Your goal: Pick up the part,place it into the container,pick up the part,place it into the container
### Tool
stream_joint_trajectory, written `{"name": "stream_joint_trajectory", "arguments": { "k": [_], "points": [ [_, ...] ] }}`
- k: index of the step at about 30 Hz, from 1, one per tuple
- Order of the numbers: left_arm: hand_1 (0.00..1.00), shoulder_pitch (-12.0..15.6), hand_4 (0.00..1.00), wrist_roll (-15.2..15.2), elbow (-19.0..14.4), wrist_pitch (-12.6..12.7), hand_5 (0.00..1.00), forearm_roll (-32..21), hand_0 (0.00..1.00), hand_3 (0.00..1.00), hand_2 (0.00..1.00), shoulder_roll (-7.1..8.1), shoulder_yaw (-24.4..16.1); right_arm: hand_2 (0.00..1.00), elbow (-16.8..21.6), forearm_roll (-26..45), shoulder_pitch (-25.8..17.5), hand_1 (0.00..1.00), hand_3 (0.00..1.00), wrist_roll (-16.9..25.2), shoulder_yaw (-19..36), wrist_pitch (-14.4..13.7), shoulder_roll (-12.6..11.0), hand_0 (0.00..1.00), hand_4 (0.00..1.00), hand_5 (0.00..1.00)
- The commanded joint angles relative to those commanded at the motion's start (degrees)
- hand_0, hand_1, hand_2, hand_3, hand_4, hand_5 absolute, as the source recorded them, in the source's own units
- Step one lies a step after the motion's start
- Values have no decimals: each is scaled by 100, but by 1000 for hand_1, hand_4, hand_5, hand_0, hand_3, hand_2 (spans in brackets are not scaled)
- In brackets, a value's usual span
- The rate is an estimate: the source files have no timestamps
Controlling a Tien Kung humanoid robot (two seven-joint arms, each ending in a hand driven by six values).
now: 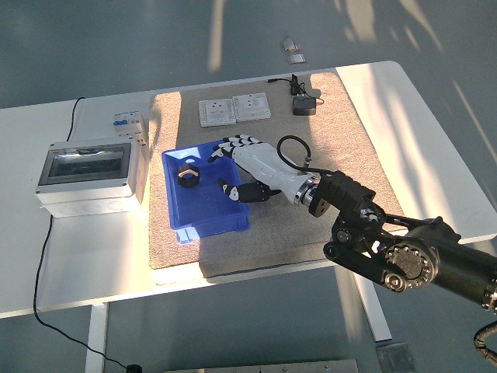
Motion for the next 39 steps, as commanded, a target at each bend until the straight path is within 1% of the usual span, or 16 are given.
{"name": "stream_joint_trajectory", "arguments": {
  "k": [1,2,4,5,8,10,11,16,17,22,23,28,29,34,35,39],
  "points": [
    [658,7,770,-3,0,1,854,-12,672,754,638,0,6,905,-35,21,-71,959,806,-111,131,-77,-33,998,506,605],
    [658,11,770,-5,0,1,854,-17,672,754,638,0,9,905,-77,34,-122,959,806,-232,255,-88,-60,998,506,605],
    [658,15,770,-6,0,-1,854,-12,672,754,638,2,7,905,-173,77,-177,959,806,-438,414,-28,-93,998,506,605],
    [658,14,770,-7,0,-3,852,-4,671,754,638,4,4,889,-248,132,-198,919,891,-571,456,26,-104,998,624,334],
    [658,12,770,-6,0,-9,852,13,671,754,638,5,0,889,-431,415,-230,919,891,-726,406,111,-79,998,624,334],
    [658,9,770,-3,0,-11,852,28,671,754,638,1,-5,889,-538,654,-240,919,891,-713,306,129,-51,998,624,334],
    [658,8,770,-2,0,-11,851,30,671,754,638,-1,-7,901,-585,786,-242,919,915,-691,246,136,-41,998,666,343],
    [658,6,770,2,0,-10,851,21,671,754,638,-8,-6,901,-727,1325,-236,919,915,-614,26,165,-18,998,666,343],
    [658,6,771,3,0,-10,850,20,671,754,638,-9,-5,943,-746,1370,-233,929,977,-612,-1,170,-13,998,772,554],
    [658,2,771,4,0,-10,850,13,671,754,638,-9,-4,943,-876,1428,-190,929,977,-624,-118,215,36,998,772,554],
    [659,2,770,4,0,-10,853,9,672,755,638,-9,-2,963,-932,1428,-172,933,998,-630,-158,226,58,998,829,548],
    [659,-1,770,0,0,-11,853,8,672,755,638,-8,-6,963,-1204,1395,-67,933,998,-628,-359,245,185,998,829,548],
    [658,-1,769,0,0,-11,852,8,672,755,638,-8,-7,968,-1255,1377,-47,921,998,-628,-393,244,212,998,821,490],
    [658,-8,769,-1,0,-13,852,27,672,755,638,-5,-22,968,-1474,1132,47,921,998,-651,-545,232,347,998,821,490],
    [659,-10,769,-1,0,-14,853,31,672,755,638,-5,-22,951,-1490,1052,50,786,998,-655,-561,229,357,998,827,442],
    [659,-11,769,-2,0,-16,853,35,672,755,638,-4,-23,951,-1533,676,40,786,998,-704,-601,191,368,998,827,442]
  ]
}}
